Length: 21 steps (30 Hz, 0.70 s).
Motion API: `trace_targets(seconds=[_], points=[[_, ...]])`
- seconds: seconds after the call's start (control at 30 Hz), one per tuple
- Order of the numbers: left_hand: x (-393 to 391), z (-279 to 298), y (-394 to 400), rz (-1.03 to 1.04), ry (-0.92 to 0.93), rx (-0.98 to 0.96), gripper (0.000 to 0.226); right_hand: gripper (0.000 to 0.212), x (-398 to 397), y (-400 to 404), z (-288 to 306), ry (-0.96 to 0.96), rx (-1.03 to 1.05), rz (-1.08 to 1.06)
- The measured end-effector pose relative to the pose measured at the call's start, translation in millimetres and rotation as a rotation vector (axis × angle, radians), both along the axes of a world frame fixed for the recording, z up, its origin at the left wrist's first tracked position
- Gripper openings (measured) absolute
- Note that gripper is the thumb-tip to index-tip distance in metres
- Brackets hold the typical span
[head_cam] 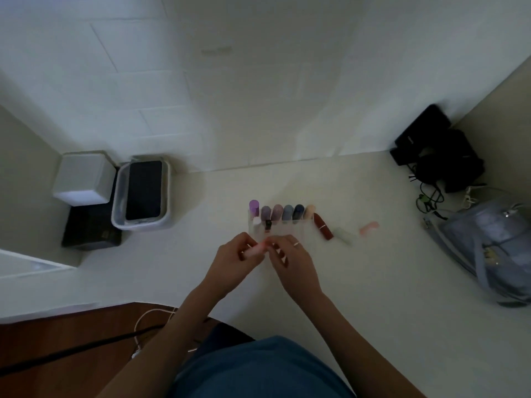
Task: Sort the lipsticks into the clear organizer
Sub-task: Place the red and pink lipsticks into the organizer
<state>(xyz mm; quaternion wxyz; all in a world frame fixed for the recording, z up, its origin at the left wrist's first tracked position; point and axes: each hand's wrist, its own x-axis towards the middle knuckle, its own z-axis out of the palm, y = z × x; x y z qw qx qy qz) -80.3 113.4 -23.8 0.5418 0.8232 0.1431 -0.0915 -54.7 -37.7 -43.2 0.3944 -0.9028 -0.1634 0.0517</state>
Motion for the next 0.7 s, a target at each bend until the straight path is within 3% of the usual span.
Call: trace_targets(seconds=[0.1, 0.23, 0.3, 0.5, 0.6, 0.7], points=[[2.8, 0.8, -2.5, -0.047, -0.006, -0.002, 0.013, 0.02, 1.4, -15.9, 0.1, -0.005, 0.0, -0.141], [5.8, 6.2, -10.2, -0.101, 0.02, 0.028, 0.03, 0.016, 17.7, -47.1, 1.4, 0.011, 0.086, -0.472], [5.3, 8.9, -14.7, -0.12, 0.013, 0.042, 0.03, 0.018, 28.7, -61.7, -5.0, -0.015, 0.022, -0.522], [2.6, 15.6, -14.8, -0.021, -0.021, 0.011, 0.04, 0.038, 62.9, -74.5, -21.5, 0.086, -0.326, -0.302], [1.6, 18.0, -9.6, 0.097, 0.041, -0.124, 0.044, 0.035, 76.1, -69.9, -25.1, 0.024, -0.44, -0.199], [-0.7, 18.1, -2.0, 0.171, 0.049, -0.136, 0.043, 0.023, 83.3, -62.3, -29.3, -0.019, -0.515, -0.143]])
